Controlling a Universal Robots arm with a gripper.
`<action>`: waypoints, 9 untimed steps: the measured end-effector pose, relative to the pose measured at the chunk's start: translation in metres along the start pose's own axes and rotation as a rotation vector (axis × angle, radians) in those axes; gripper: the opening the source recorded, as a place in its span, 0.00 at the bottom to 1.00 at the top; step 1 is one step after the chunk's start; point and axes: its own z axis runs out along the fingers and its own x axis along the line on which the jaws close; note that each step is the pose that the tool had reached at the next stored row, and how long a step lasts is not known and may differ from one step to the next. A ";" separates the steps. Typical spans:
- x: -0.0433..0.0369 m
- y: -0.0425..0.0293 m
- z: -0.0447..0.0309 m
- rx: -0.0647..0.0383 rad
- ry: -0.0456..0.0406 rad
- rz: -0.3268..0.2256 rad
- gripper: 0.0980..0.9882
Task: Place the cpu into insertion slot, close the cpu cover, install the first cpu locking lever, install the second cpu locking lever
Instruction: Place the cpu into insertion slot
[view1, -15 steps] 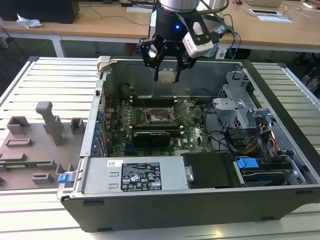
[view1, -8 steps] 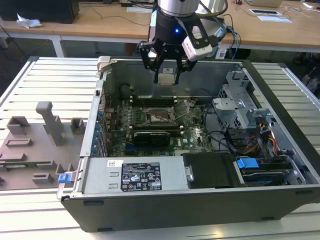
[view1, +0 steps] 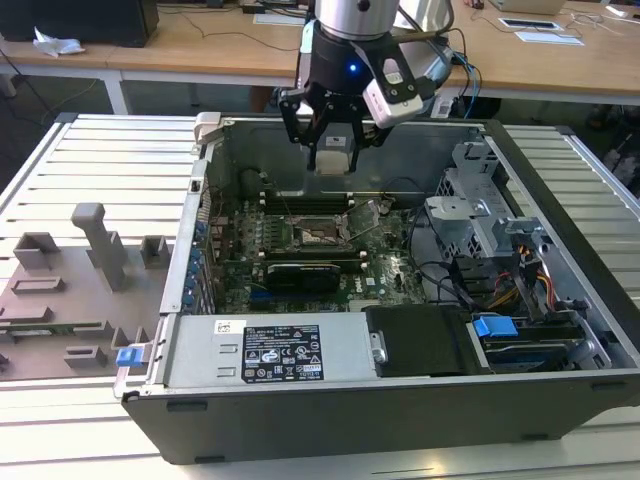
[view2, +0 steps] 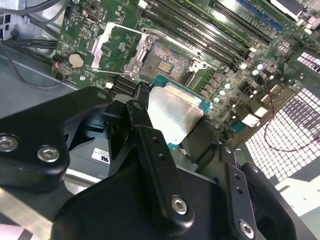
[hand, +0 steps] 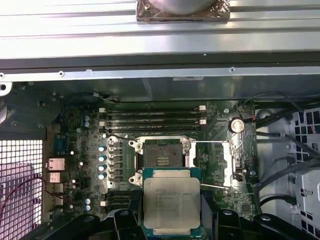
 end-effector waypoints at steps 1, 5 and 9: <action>0.0000 0.0000 0.0005 0.000 0.0000 0.000 0.50; 0.0000 -0.0002 0.0023 0.000 0.0000 0.000 0.50; -0.0001 -0.0004 0.0042 0.000 0.0000 0.000 0.50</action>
